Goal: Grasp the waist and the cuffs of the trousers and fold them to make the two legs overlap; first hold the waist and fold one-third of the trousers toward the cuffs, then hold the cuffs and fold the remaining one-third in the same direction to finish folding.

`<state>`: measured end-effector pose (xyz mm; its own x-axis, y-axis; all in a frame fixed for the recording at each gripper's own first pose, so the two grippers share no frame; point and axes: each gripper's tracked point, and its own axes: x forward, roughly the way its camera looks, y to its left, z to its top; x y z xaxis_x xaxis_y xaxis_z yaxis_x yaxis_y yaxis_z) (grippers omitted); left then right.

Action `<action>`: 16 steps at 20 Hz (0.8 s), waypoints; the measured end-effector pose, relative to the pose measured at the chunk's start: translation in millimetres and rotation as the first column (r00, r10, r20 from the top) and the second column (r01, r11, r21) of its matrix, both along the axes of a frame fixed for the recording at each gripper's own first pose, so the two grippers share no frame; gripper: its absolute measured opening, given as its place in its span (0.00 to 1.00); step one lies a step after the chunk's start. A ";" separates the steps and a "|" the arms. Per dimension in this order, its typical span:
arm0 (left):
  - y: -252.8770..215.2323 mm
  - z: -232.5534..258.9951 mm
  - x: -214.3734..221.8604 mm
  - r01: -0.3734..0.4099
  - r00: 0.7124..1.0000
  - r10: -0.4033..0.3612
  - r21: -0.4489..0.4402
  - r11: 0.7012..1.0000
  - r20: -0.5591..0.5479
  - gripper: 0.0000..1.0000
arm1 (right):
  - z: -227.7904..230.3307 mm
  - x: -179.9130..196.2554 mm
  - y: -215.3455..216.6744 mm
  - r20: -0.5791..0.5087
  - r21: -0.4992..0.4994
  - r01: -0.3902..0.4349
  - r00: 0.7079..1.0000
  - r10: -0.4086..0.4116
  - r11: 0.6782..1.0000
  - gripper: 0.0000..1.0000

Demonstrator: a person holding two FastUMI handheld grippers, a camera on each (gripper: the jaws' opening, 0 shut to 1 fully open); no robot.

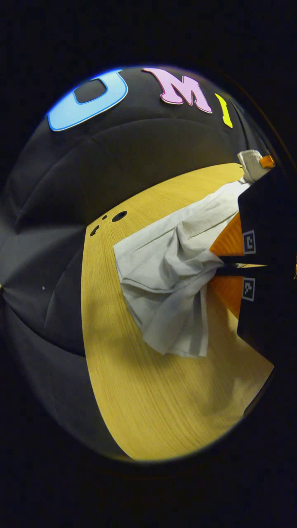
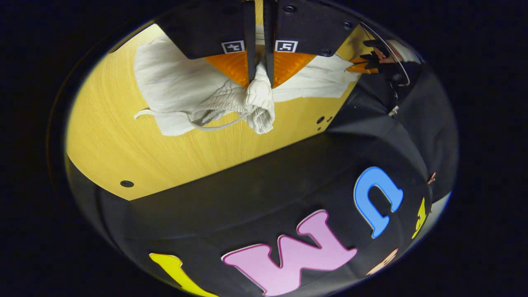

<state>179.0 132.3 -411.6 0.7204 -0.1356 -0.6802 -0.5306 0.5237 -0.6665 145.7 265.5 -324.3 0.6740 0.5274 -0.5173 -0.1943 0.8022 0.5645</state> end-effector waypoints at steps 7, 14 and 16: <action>-1.0 -1.6 0.2 0.001 1.000 -0.001 -0.022 1.000 0.013 0.06 | -33.5 -10.1 22.8 -0.125 0.078 -0.063 0.989 0.073 0.995 0.58; 1.0 -1.0 0.5 -0.056 0.998 0.059 -0.088 0.995 0.035 0.06 | 28.9 -32.4 28.0 -0.069 0.218 -0.132 0.986 0.150 0.967 0.52; 4.0 -0.2 0.4 -0.079 0.996 0.083 -0.116 0.990 0.035 0.06 | 41.7 -43.7 21.9 -0.061 0.220 -0.138 0.986 0.155 0.966 0.62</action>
<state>179.5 136.2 -411.9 0.7584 -0.1509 -0.6341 -0.5401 0.3991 -0.7409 102.0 287.4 -282.6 0.5438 0.7214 -0.4289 -0.2502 0.6271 0.7376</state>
